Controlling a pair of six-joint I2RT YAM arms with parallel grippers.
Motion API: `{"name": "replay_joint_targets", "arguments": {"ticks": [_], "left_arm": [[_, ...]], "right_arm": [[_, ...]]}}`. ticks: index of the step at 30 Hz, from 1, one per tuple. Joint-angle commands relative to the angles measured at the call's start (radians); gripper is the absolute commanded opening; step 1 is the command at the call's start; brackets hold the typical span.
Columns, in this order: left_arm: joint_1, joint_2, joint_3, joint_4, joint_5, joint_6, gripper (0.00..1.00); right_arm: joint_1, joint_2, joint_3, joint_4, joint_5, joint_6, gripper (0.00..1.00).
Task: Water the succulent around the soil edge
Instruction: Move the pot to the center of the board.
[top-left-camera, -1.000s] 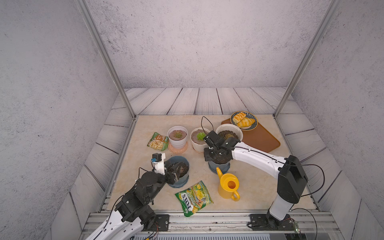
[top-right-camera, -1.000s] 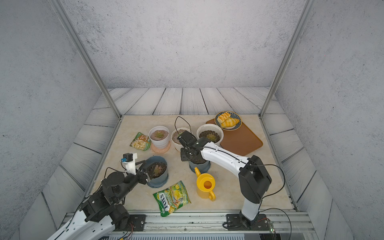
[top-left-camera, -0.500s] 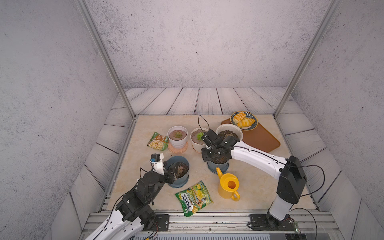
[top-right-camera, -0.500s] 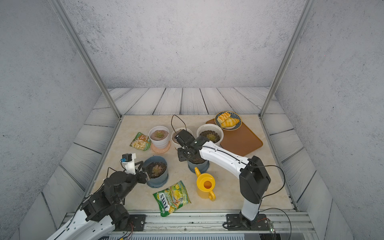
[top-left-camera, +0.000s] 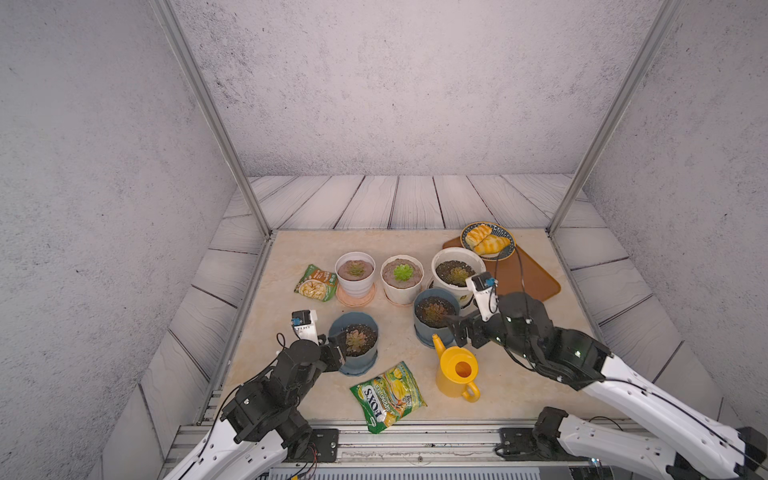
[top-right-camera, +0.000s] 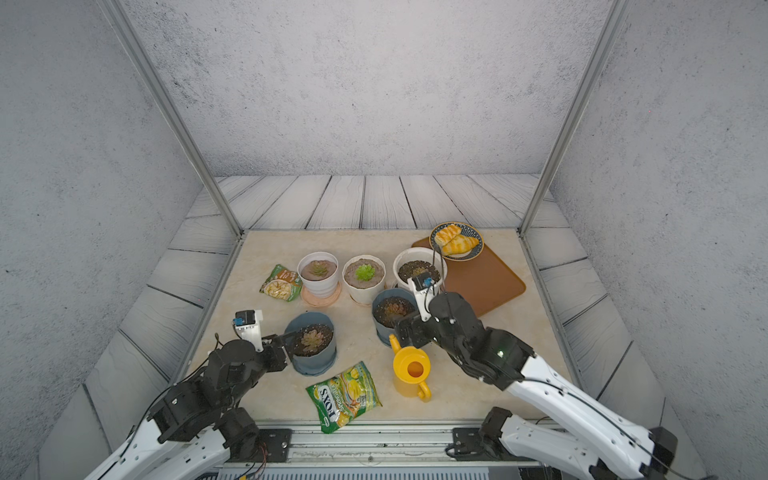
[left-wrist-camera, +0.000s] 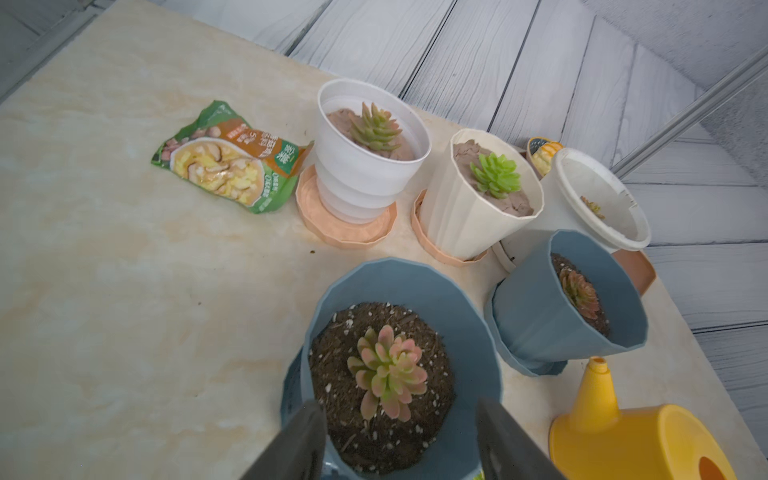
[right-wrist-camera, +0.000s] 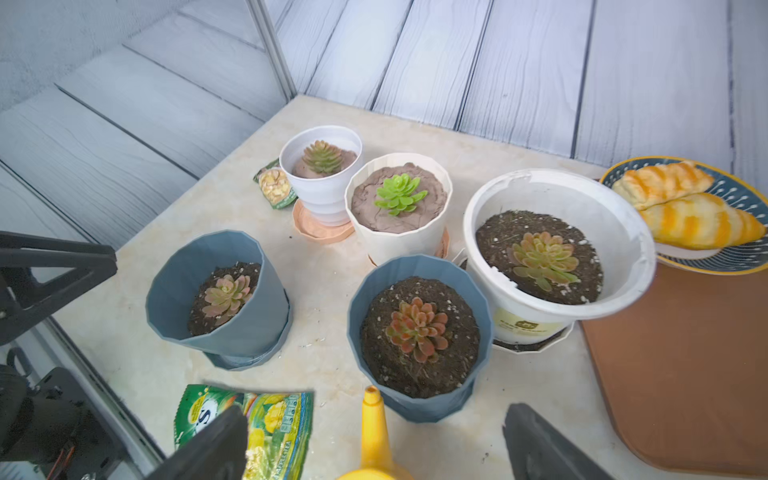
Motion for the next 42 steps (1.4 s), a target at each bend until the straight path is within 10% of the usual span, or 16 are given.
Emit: {"name": "replay_joint_targets", "arguments": {"ticks": [1,15,25,33,42], "left_arm": [[0.013,0.058,0.027,-0.040,-0.025,-0.023,0.63],[0.210,0.273,0.088,-0.045,-0.004,0.068,0.42],[0.262,0.333,-0.001,0.082,0.089,0.067,0.40],[0.268,0.435,0.005,0.171,0.080,0.108,0.07],[0.268,0.622,0.104,0.268,0.090,0.138,0.02]], "right_arm": [[0.000,-0.120,-0.173,0.197,0.049,-0.048,1.00],[0.000,-0.418,-0.448,0.366,0.072,-0.030,1.00],[0.001,-0.422,-0.453,0.366,0.084,-0.035,1.00],[0.001,-0.416,-0.461,0.374,0.095,-0.040,1.00],[0.000,-0.400,-0.455,0.365,0.121,-0.039,1.00]]}}
